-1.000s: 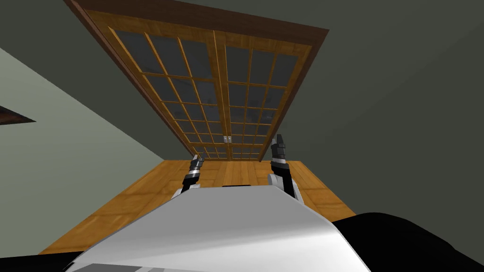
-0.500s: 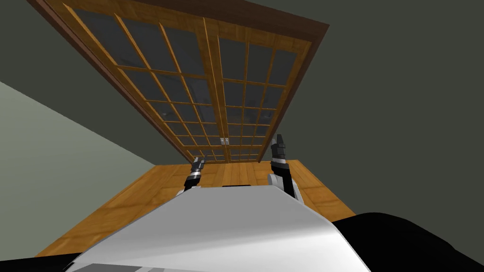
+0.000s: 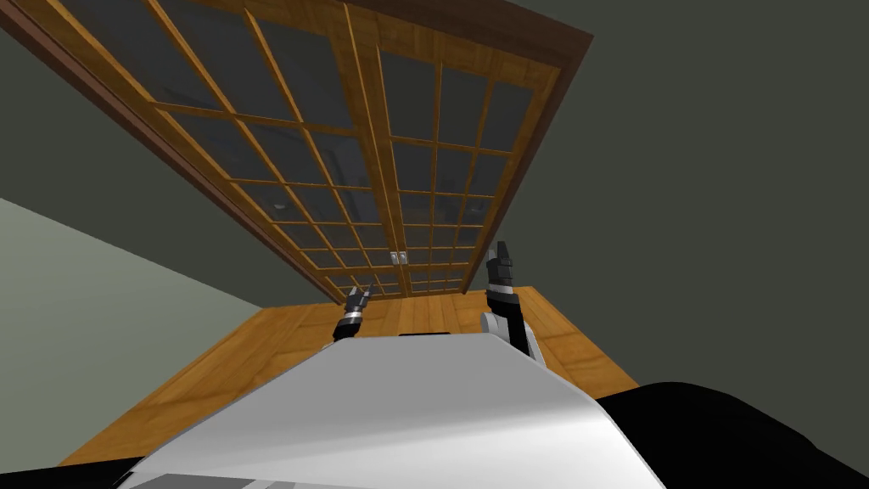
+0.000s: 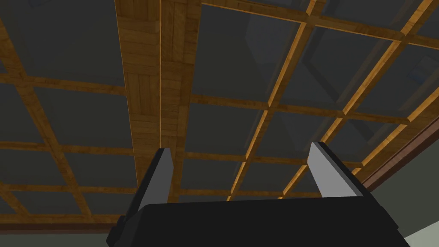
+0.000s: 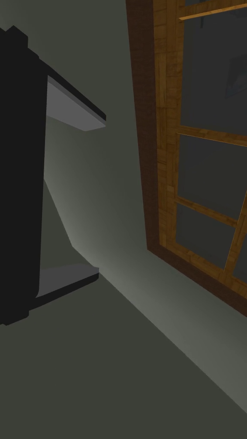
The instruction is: Pull the door open
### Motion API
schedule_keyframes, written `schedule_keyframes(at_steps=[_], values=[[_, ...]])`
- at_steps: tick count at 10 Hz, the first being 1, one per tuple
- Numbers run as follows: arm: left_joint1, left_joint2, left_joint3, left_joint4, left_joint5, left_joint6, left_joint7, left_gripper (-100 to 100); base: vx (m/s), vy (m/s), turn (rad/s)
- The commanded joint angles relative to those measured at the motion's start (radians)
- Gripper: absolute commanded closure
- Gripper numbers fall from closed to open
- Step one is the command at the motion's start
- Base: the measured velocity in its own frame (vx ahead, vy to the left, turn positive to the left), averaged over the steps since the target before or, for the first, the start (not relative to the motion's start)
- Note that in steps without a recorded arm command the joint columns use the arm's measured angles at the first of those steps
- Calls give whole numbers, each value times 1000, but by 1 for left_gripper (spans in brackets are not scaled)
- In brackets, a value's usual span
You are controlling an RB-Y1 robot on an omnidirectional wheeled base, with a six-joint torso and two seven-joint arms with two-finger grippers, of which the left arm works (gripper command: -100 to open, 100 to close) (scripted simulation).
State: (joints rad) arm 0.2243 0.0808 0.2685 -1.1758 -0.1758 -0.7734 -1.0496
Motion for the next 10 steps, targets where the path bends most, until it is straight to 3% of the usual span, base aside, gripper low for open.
schedule_keyframes(at_steps=[1,10], values=[[-15,-2,7,44,-10,-8,-36,-100,113,9,-76],[-68,-19,39,219,-56,-31,-193,-100,104,14,-71]])
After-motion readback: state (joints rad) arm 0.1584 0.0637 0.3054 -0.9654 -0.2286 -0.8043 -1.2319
